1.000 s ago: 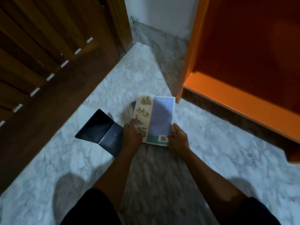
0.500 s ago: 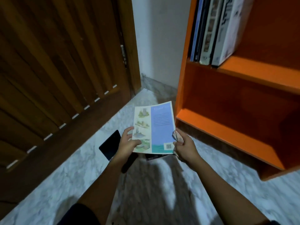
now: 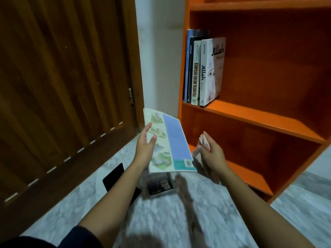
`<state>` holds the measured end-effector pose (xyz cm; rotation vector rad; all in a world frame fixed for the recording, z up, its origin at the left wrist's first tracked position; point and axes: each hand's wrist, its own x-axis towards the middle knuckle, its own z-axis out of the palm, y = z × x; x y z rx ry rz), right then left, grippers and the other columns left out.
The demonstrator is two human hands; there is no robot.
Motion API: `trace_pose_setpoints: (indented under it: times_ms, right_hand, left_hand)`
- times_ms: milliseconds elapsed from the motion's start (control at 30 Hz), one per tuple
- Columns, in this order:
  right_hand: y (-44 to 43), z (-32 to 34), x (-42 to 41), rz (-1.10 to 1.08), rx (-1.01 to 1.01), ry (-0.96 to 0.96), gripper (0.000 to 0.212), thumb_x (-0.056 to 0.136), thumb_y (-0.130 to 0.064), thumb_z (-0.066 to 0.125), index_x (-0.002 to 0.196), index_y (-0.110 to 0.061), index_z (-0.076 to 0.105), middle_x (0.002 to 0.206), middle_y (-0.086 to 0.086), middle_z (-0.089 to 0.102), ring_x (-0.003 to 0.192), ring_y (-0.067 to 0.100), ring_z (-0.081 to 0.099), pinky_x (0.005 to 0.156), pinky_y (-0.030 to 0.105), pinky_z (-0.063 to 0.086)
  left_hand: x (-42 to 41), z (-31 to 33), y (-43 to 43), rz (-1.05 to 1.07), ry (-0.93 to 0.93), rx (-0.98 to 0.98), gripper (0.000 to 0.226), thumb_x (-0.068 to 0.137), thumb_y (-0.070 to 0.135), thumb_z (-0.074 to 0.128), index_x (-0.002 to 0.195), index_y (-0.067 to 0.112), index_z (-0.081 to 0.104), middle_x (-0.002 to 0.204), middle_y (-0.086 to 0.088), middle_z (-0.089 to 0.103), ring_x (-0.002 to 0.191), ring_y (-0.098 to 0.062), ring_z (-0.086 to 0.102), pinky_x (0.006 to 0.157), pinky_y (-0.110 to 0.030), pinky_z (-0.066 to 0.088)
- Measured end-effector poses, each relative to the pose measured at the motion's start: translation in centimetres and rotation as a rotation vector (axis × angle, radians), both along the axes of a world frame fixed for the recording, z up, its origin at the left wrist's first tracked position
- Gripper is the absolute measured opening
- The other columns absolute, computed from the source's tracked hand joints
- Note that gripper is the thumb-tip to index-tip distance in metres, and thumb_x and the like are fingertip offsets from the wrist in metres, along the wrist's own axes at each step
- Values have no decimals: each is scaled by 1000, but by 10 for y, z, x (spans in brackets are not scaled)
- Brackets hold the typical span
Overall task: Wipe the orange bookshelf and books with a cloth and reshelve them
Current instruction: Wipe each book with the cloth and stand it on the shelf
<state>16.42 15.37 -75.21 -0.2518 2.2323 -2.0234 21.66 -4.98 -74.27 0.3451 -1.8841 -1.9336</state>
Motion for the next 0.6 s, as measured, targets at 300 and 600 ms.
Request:
trace_pose_setpoints:
  times_ms: [300, 600]
  right_hand:
    - [-44, 39, -12, -240, 81, 265, 51, 98, -20, 47, 146, -13, 32, 133, 7, 38, 114, 11, 43, 91, 16, 34]
    - [-49, 32, 5, -224, 93, 332, 45, 101, -29, 33, 132, 1, 43, 109, 7, 34, 94, 9, 47, 84, 17, 46]
  left_hand:
    - [15, 11, 54, -195, 101, -162, 46, 96, 5, 47, 133, 33, 44, 136, 15, 45, 120, 2, 47, 95, -14, 44]
    - [9, 25, 62, -230, 152, -49, 44, 97, 6, 46, 128, 37, 47, 138, 6, 47, 126, -14, 49, 97, -37, 50]
